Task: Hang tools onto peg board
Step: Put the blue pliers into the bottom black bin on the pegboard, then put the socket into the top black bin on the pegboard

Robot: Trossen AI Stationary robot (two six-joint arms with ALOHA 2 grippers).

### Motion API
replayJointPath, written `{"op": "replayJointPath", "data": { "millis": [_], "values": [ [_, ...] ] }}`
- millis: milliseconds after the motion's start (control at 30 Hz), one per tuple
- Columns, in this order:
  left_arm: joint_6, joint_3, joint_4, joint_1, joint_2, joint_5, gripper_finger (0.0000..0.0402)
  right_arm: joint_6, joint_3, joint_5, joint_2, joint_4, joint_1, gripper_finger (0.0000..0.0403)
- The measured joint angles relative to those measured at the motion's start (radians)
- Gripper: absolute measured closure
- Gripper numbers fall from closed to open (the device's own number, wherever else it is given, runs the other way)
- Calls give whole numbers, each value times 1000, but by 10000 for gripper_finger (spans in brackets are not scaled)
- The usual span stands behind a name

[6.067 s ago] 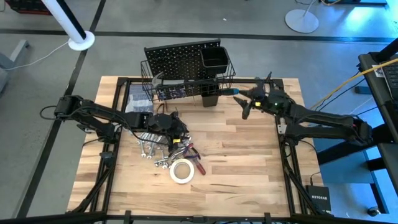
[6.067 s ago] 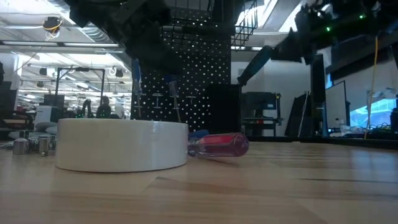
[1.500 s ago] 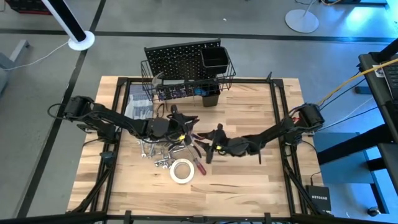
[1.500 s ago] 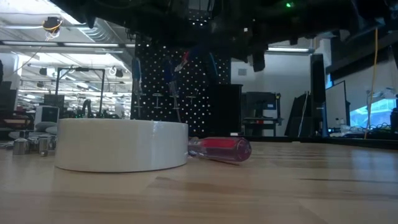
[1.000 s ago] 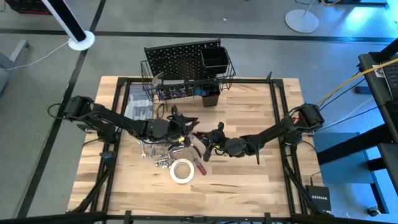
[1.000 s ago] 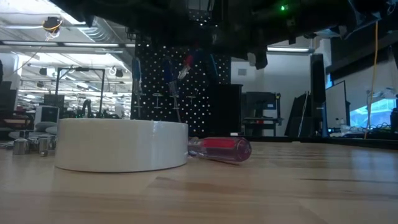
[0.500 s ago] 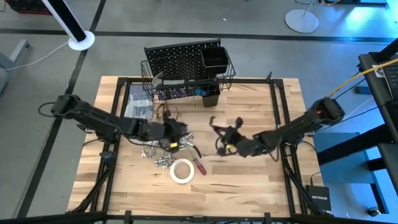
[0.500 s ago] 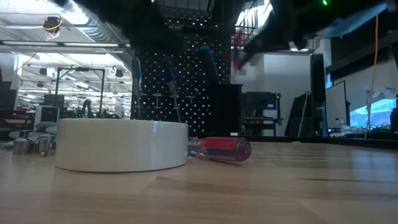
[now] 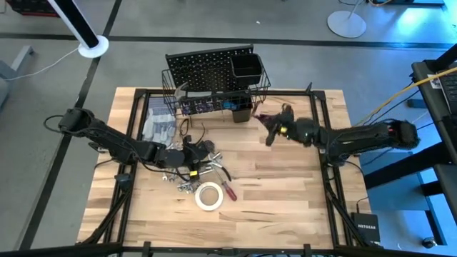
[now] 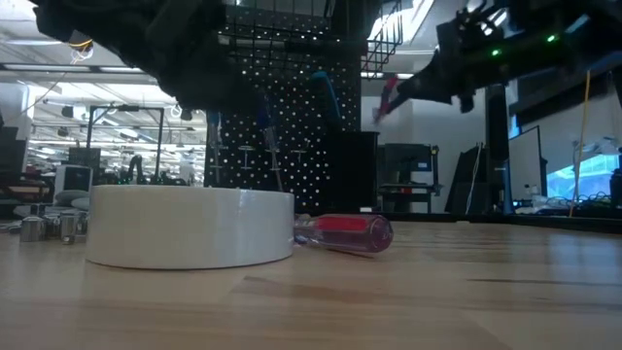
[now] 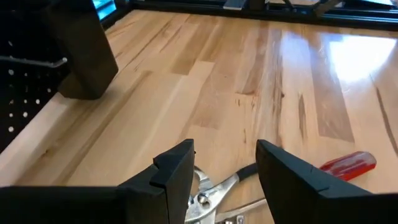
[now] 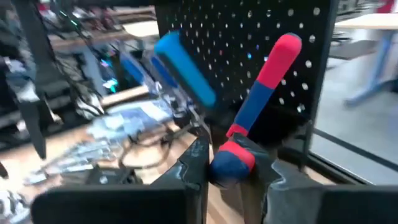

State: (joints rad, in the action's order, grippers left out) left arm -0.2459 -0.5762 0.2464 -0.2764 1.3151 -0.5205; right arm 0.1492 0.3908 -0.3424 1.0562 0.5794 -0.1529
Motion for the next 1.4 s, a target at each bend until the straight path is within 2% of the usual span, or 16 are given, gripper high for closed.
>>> {"op": "replayJointPath", "data": {
  "millis": [133,267,567,767,933,1067,1233,1400],
  "values": [
    [15,-1,9,0,0,0,238,-24,11,171,36,83,-120,349],
    [20,-1,12,0,0,0,238,-64,46,276,86,104,-219,349],
    [44,-1,8,0,0,0,237,-139,146,403,260,134,-333,349],
    [44,-1,2,0,0,0,237,-211,189,387,343,127,-339,340],
    [44,-1,-6,0,0,0,237,-235,190,298,349,119,-339,285],
    [41,-1,-5,0,0,0,238,-237,190,282,339,97,-339,237],
    [37,-1,-5,-7,0,0,237,-234,190,316,267,-2,-316,192],
    [39,-1,-12,-23,0,0,237,-226,190,401,131,-230,-224,177]
  ]
}}
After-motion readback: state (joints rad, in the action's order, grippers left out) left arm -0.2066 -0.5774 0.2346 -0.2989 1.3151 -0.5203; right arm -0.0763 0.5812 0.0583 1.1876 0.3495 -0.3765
